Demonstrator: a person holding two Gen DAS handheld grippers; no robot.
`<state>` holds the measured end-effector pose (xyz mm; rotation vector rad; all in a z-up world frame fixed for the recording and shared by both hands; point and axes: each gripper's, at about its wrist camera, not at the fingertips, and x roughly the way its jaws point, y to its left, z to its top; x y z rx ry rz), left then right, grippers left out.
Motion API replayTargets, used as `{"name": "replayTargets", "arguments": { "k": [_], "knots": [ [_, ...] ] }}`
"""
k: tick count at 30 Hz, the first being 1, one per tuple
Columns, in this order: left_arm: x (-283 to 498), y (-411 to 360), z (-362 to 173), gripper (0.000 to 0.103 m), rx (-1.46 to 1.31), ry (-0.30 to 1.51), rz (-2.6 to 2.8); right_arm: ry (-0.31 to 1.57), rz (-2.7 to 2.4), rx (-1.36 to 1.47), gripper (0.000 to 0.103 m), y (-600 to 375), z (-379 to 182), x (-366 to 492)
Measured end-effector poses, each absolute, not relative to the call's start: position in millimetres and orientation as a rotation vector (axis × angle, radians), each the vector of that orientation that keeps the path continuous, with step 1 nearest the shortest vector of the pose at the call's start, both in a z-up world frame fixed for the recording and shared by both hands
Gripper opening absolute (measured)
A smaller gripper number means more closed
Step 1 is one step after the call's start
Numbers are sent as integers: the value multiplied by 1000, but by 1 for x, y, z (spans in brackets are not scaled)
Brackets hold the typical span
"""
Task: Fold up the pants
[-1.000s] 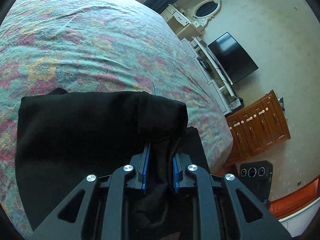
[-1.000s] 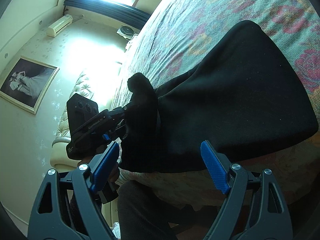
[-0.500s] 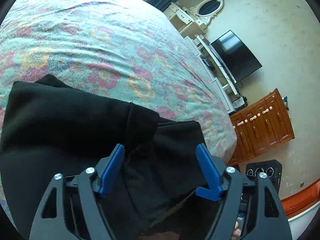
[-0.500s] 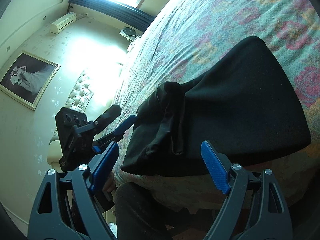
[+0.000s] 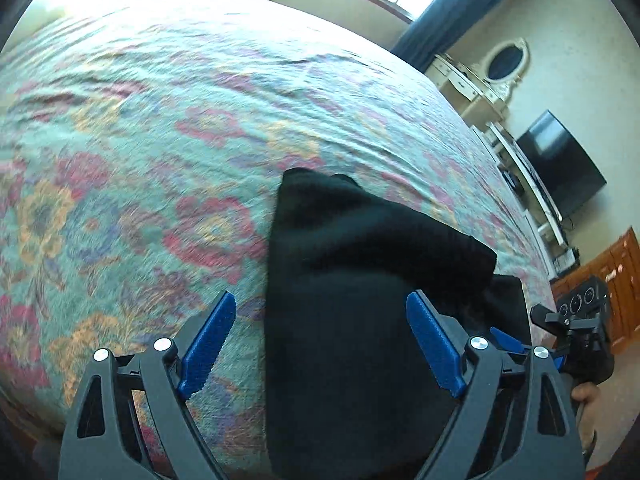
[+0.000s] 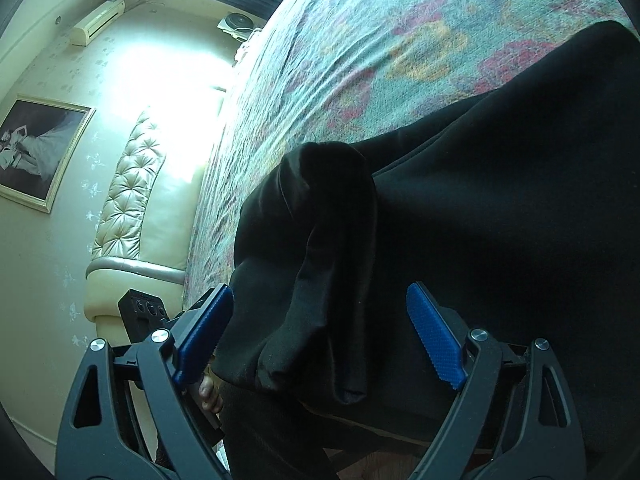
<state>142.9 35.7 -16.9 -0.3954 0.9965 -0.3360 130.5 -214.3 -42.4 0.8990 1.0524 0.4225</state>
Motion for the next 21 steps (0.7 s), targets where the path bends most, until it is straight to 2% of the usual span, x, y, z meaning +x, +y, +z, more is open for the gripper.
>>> {"name": "replayTargets", "arguments": {
  "k": [2,4,6,7,8,9,10,12,21],
  "knots": [
    [144,50,-29,86,-466,1035,-315,1069,439,893,88,-209,-44,136],
    [144,59,-39,86,-515,1057,-302,1088,465,876,81,-203,-43,140],
    [143,65,-44,86,-555,1057,-305,1129,496,869,53,-195,-46,145],
    [143,65,-45,86,-563,1059,-307,1152,507,865,48,-191,-50,147],
    [143,65,-46,86,-561,1061,-308,1174,504,843,36,-186,-54,149],
    [143,63,-46,86,-553,1060,-309,1187,493,813,29,-184,-55,150],
    [142,62,-46,86,-544,1056,-311,1192,491,800,28,-184,-55,150],
    [142,59,-46,86,-536,1050,-318,1181,504,799,15,-186,-49,150],
    [139,50,-43,86,-522,1041,-349,1060,562,760,12,-204,8,144]
  ]
}}
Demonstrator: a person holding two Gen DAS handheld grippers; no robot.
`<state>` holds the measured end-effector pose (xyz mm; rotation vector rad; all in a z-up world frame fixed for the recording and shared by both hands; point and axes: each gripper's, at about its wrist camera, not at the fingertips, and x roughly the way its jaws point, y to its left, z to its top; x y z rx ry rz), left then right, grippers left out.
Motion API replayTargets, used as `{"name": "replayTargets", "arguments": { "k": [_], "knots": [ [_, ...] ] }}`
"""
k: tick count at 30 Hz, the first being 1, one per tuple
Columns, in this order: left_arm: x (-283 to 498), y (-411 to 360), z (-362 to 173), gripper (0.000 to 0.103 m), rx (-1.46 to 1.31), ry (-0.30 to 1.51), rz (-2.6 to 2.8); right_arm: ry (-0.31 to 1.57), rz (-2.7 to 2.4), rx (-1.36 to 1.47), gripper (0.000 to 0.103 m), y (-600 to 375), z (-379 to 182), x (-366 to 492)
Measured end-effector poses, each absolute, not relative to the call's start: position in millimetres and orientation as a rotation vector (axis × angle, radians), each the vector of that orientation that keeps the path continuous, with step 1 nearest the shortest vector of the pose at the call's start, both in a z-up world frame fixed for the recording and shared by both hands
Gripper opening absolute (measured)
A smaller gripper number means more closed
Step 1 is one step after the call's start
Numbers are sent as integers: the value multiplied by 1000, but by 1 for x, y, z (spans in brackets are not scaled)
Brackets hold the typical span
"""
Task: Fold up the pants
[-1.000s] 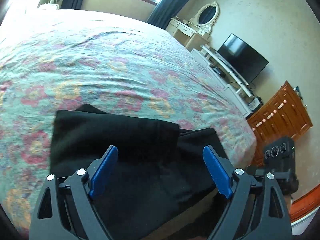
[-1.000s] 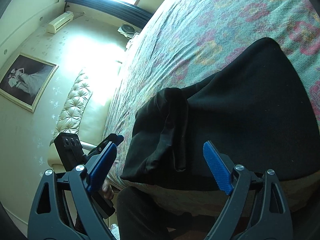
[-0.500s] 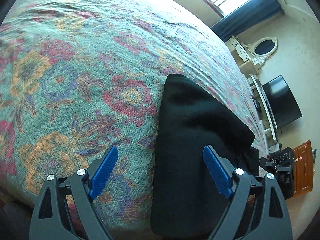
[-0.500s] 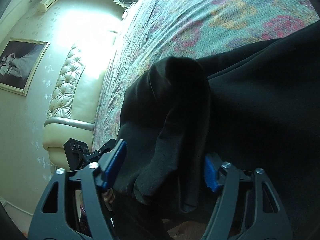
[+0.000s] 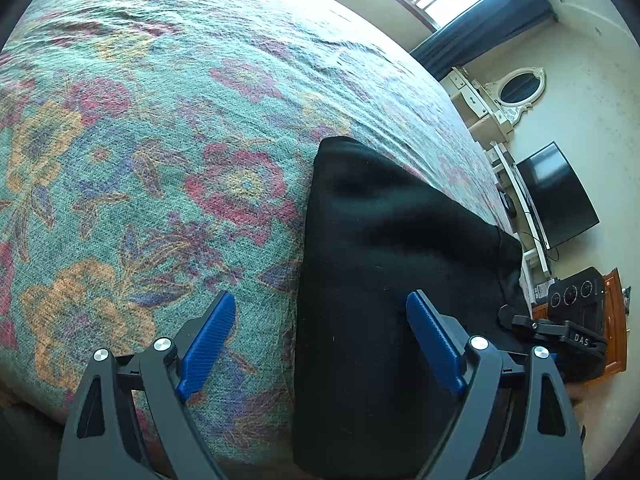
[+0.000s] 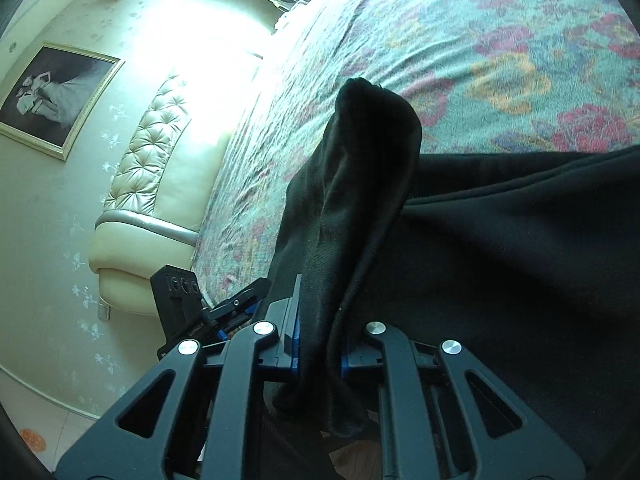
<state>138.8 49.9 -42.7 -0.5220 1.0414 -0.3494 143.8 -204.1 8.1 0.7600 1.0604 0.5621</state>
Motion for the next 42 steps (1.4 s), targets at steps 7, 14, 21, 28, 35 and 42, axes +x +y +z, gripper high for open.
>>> {"name": "replayTargets", "arguments": {
  "k": [7,14,21,28,35,42],
  "knots": [
    [135,33,-32,86,-496,1017,-412,1040,518,698,12,-241,31,128],
    [130,3,-26,86,-457,1017,-479,1035,427,712,12,-290,28,110],
    [129,-28,-32,86,-401,1056,-513,1047,354,746,12,-323,10,97],
    [127,-53,-36,86,-349,1077,-543,1085,336,790,12,-336,-15,93],
    [131,-56,-46,86,-364,1113,-536,1112,343,828,27,-338,-22,92],
    [132,-54,-46,86,-369,1112,-540,1114,408,926,59,-350,-26,74]
  ]
}}
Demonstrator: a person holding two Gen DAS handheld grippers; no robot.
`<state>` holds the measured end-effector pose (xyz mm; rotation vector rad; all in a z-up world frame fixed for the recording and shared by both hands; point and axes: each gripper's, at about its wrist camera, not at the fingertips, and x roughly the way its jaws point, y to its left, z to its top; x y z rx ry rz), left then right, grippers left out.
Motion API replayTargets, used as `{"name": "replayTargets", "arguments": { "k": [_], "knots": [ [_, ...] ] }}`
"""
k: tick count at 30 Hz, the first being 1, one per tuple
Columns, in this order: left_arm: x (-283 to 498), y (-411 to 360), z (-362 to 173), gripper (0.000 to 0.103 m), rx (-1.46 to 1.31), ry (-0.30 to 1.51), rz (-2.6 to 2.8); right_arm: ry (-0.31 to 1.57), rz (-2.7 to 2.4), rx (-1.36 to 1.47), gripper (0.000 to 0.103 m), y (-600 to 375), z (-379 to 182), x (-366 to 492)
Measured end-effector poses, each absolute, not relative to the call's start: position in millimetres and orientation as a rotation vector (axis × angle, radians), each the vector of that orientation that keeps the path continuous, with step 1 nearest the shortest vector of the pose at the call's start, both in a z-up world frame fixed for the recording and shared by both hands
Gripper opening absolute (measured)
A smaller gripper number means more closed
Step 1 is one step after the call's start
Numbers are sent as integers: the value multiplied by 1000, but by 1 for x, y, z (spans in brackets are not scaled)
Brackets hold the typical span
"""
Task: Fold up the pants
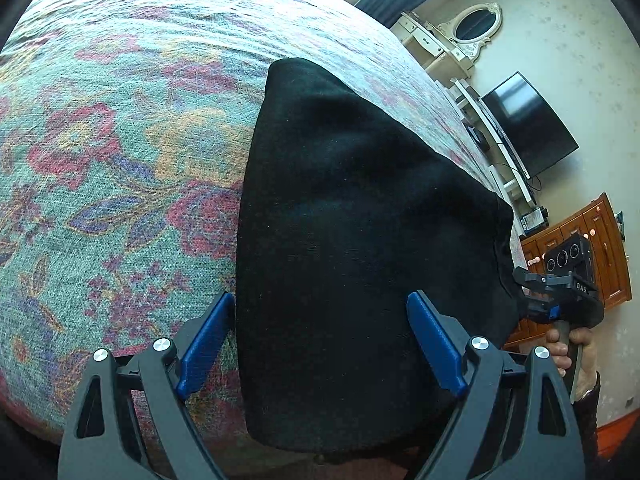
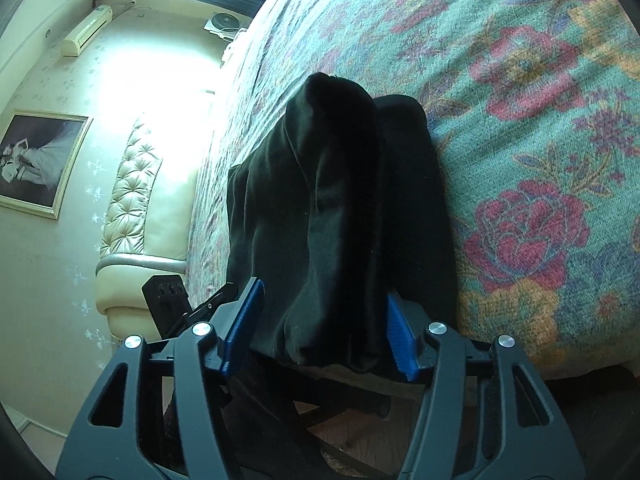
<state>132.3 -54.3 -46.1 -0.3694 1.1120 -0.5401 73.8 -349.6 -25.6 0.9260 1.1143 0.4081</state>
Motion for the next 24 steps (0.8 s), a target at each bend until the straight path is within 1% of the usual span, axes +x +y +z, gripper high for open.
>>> {"name": "replayTargets", "arguments": {
  "k": [2,3,4,6,9,13,17,19,20,21,22,23,24],
  "knots": [
    [132,-56,-46,86,-374,1112,-540,1119,419,922,59,-349,-26,71],
    [131,-53,-47,86,-375,1112,-540,1119,422,914,58,-348,-25,70],
    [130,-52,-47,86,-376,1112,-540,1120,417,894,54,-347,-25,69],
    [129,-50,-48,86,-377,1112,-540,1146,400,816,17,-342,-25,67],
    [129,-49,-47,86,-376,1112,-540,1145,410,800,12,-342,-24,63],
    [127,-50,-46,86,-374,1112,-547,1137,387,772,9,-356,-23,59],
    [127,-52,-49,86,-359,1113,-561,1144,365,798,8,-365,-37,56],
    [128,-51,-54,88,-366,1117,-566,1139,379,796,10,-365,-32,57],
    [128,-50,-55,88,-374,1113,-570,1128,379,808,19,-367,-29,56],
    [128,-50,-55,88,-375,1110,-573,1110,372,822,40,-373,-25,54],
    [128,-49,-55,88,-371,1112,-576,1091,355,833,56,-377,-21,52],
    [128,-47,-54,88,-370,1116,-577,1081,337,838,76,-381,-19,49],
    [128,-44,-52,88,-374,1117,-576,1085,330,842,77,-385,-21,47]
  ]
}}
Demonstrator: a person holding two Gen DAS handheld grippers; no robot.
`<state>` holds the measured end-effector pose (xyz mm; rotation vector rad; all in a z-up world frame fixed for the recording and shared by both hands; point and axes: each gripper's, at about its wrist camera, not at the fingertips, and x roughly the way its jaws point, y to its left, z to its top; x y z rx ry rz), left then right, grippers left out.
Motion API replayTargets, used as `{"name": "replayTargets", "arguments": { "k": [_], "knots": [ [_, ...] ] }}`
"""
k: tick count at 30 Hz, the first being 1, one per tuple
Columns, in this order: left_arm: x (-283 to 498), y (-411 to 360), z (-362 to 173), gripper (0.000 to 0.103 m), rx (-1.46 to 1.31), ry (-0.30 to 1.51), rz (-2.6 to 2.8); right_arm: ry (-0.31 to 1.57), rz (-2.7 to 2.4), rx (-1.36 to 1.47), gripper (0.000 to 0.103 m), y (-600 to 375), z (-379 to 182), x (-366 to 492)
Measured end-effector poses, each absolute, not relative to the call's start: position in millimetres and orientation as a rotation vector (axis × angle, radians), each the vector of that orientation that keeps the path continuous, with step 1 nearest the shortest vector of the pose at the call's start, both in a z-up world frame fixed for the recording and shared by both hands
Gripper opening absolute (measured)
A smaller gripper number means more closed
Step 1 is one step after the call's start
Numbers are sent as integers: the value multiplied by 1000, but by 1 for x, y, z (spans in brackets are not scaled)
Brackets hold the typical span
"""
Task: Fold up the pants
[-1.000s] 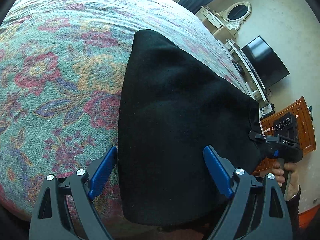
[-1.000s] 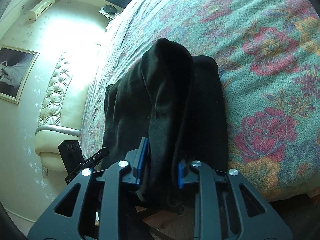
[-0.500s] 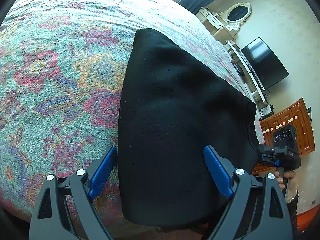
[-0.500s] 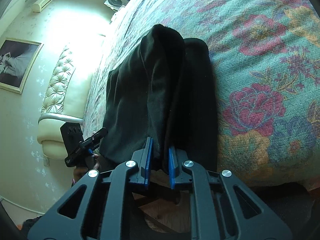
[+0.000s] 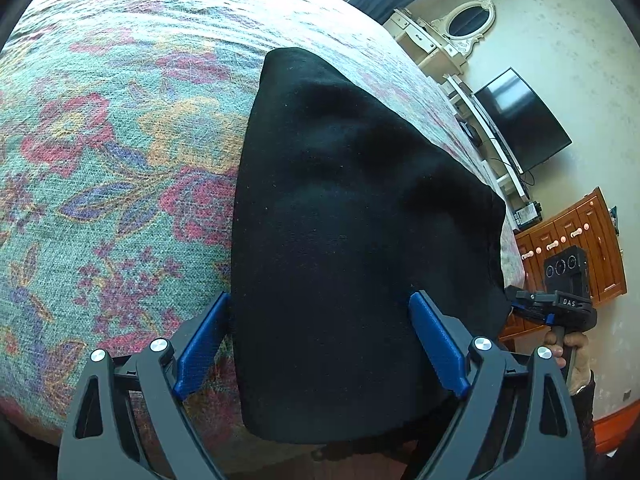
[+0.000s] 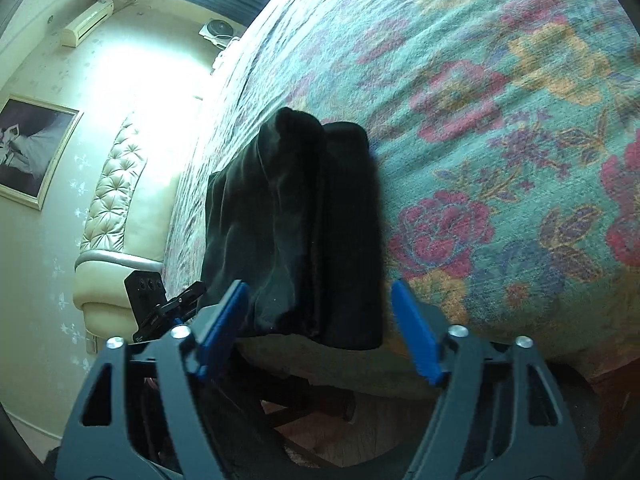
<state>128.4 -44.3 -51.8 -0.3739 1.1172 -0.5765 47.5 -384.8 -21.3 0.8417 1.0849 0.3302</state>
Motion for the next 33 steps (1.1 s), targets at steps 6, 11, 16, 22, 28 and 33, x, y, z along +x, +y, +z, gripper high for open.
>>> {"name": "replayTargets", "arguments": {
  "k": [6,11,16,22,28,33],
  "knots": [
    [130,-15,-64,88,-617,1143,-596,1133,373,968,77,-384,-58,43],
    [127,-3,-69,88,-819,1166,-630,1134,421,996,83,-363,-70,51],
    [120,-7,-74,88,-811,1166,-614,1154,378,874,58,-357,-61,50],
    [110,-13,-71,88,-758,1181,-581,1135,378,833,38,-359,-51,50],
    [113,-17,-70,88,-770,1209,-584,1119,410,844,34,-369,-50,55],
    [111,-25,-70,66,-622,1199,-581,1124,431,889,34,-377,-65,55]
  ]
}}
